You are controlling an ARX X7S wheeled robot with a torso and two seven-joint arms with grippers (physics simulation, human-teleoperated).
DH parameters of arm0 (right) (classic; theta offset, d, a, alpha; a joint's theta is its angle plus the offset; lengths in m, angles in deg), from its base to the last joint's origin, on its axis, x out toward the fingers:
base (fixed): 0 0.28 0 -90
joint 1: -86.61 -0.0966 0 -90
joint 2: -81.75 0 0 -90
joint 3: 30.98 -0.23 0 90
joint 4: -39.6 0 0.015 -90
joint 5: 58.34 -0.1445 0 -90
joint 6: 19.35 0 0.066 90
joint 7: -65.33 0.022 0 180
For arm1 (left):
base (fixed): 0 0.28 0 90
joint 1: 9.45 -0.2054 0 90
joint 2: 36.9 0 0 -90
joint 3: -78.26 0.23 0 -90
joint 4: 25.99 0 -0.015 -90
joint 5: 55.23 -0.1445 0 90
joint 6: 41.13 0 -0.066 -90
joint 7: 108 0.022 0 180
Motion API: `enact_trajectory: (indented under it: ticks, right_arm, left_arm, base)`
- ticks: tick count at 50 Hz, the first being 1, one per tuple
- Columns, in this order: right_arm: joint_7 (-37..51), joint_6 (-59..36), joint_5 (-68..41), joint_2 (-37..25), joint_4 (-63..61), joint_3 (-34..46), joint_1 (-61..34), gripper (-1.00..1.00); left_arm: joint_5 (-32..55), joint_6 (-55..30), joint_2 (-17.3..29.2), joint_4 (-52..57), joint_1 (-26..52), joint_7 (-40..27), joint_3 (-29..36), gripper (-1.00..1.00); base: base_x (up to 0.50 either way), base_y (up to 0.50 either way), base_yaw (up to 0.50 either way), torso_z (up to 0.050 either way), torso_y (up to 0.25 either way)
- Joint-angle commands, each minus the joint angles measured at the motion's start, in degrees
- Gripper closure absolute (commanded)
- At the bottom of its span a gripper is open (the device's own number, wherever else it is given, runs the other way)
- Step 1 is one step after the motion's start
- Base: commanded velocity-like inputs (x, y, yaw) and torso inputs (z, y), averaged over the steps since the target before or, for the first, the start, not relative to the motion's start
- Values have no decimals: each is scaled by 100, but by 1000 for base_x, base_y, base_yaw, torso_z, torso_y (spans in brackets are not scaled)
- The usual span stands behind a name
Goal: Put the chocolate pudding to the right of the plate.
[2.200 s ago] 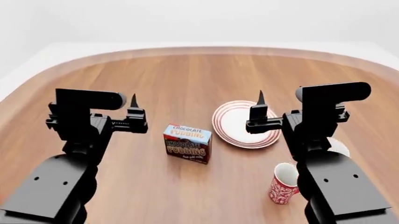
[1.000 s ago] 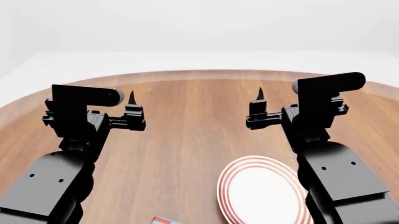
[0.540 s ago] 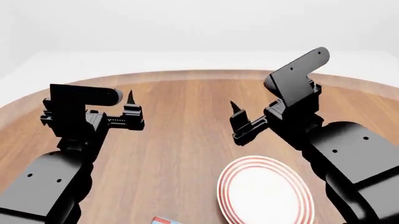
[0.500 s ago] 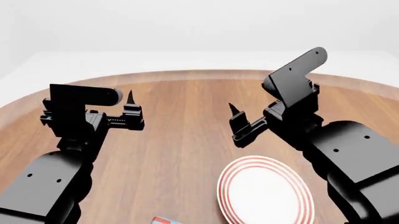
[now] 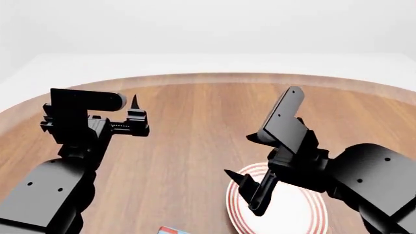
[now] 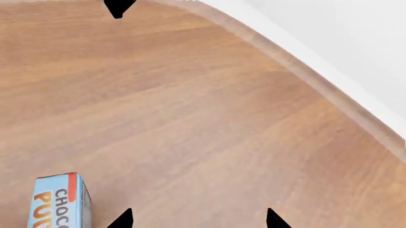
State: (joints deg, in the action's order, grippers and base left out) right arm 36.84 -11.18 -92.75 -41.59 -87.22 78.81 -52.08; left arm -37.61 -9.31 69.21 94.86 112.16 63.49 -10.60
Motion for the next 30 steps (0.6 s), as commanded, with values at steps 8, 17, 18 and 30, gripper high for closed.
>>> enact_trajectory:
  ticks: [8,17,18,30]
  right_arm:
    - [-503,-271,-907,-136,-503,-560,212,-100]
    - [2814,-771,-4351,-62,288,-1265,-631,-100]
    - [2855,-736,-4416,-93,260,-1169,-622,-100]
    - [2967,-528,-4374,-46,312,-388,-90,-100]
  left_arm:
    - [34,2,34,-10,16,-36,2,-100]
    - [33,-13,53,-34,57,-60,50,-100]
    - [35,-11,52,-38,58,-61,50,-100]
    - [63,3,64,-29,43,-84,30,-100]
  base:
    - [0,0,0,0,0]
    - [0,0,0,0,0]
    - [0,0,0,0,0]
    - [0,0,0,0,0]
